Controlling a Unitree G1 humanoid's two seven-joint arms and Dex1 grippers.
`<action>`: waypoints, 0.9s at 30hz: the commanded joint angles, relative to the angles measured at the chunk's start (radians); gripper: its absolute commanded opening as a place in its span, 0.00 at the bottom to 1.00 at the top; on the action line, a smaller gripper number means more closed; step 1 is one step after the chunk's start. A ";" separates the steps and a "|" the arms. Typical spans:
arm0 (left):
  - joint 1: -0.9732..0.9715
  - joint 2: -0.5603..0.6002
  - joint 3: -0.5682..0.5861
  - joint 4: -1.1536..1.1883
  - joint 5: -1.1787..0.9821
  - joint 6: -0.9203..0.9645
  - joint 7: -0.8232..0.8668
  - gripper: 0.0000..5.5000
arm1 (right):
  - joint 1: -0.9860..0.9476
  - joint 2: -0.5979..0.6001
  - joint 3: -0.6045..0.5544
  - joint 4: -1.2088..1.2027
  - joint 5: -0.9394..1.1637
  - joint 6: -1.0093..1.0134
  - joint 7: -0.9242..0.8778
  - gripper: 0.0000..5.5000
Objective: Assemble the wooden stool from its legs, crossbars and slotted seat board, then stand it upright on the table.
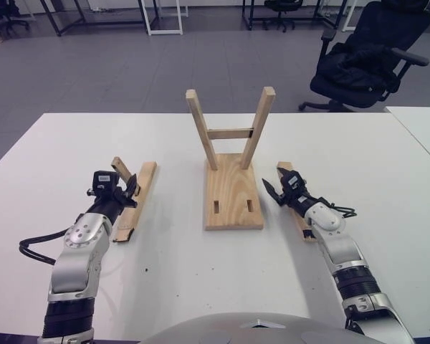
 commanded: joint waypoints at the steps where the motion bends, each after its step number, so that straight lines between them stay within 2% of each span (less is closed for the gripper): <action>1: 0.061 0.034 0.024 -0.075 -0.054 0.125 -0.048 0.49 | 0.001 -0.002 0.004 -0.004 -0.007 0.003 -0.009 0.54; 6: 0.114 0.062 0.043 -0.131 -0.085 0.266 -0.078 0.66 | 0.012 0.003 0.010 -0.014 -0.008 0.011 -0.019 0.54; 12: 0.140 0.089 0.016 -0.101 -0.034 0.304 -0.090 0.84 | 0.014 0.006 0.017 -0.021 -0.003 0.027 -0.019 0.54; 19: 0.138 0.085 -0.002 -0.046 -0.003 0.253 -0.123 0.60 | 0.013 0.013 0.026 -0.026 -0.008 0.032 -0.027 0.54; 27: 0.151 0.091 -0.027 -0.036 0.016 0.232 -0.142 0.39 | 0.007 0.014 0.026 -0.033 0.005 0.041 -0.026 0.54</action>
